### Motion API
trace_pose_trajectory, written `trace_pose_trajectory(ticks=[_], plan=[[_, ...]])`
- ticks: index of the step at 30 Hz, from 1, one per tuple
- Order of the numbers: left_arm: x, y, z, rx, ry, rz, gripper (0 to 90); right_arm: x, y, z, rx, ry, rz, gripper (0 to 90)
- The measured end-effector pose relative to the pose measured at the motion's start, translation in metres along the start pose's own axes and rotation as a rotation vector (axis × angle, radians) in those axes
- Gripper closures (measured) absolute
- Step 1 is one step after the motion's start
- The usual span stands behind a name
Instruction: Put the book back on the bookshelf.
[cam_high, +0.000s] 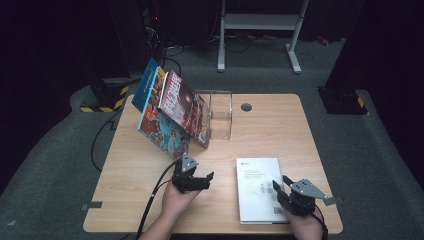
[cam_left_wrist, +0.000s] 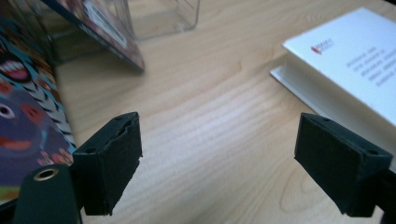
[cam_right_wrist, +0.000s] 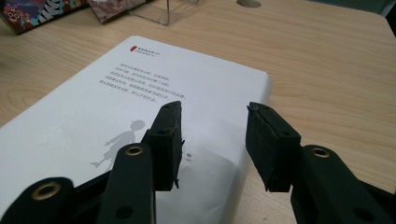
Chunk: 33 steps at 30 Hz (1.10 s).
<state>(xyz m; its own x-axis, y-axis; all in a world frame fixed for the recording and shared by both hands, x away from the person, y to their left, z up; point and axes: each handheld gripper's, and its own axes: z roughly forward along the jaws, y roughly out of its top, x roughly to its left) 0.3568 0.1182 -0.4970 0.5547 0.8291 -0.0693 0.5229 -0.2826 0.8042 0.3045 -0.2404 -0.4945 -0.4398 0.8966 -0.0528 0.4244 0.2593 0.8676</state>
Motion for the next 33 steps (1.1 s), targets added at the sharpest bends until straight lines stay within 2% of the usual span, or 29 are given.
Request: trace_pose_trajectory(ticks=[2, 6, 13, 17, 19, 23, 28, 33], plan=[[-0.002, -0.005, 0.0, 0.014, -0.012, 0.01, 14.8, 0.0, 0.0, 0.0, 0.008, -0.002, 0.005, 53.2], [-0.005, -0.011, 0.001, 0.034, -0.055, 0.002, 14.9, -0.001, -0.001, -0.001, 0.024, -0.007, 0.014, 48.7], [-0.009, -0.017, 0.002, 0.04, -0.091, 0.011, 15.2, -0.002, -0.002, -0.002, 0.046, -0.027, 0.034, 36.4], [-0.01, -0.019, 0.003, 0.042, -0.109, 0.011, 15.2, -0.006, -0.004, -0.001, 0.084, -0.016, 0.077, 27.8], [-0.011, -0.019, 0.003, 0.042, -0.107, 0.026, 15.2, -0.007, -0.005, 0.0, 0.097, -0.01, 0.09, 27.0], [-0.013, -0.019, 0.002, 0.03, -0.114, 0.016, 15.1, -0.005, -0.006, 0.003, 0.105, 0.002, 0.099, 26.4], [-0.016, -0.019, 0.002, 0.024, -0.13, 0.015, 15.1, -0.005, -0.007, 0.004, 0.111, 0.034, 0.138, 26.3], [-0.019, -0.019, 0.001, 0.013, -0.143, 0.01, 15.1, -0.003, -0.007, 0.005, 0.114, 0.069, 0.128, 26.9]])
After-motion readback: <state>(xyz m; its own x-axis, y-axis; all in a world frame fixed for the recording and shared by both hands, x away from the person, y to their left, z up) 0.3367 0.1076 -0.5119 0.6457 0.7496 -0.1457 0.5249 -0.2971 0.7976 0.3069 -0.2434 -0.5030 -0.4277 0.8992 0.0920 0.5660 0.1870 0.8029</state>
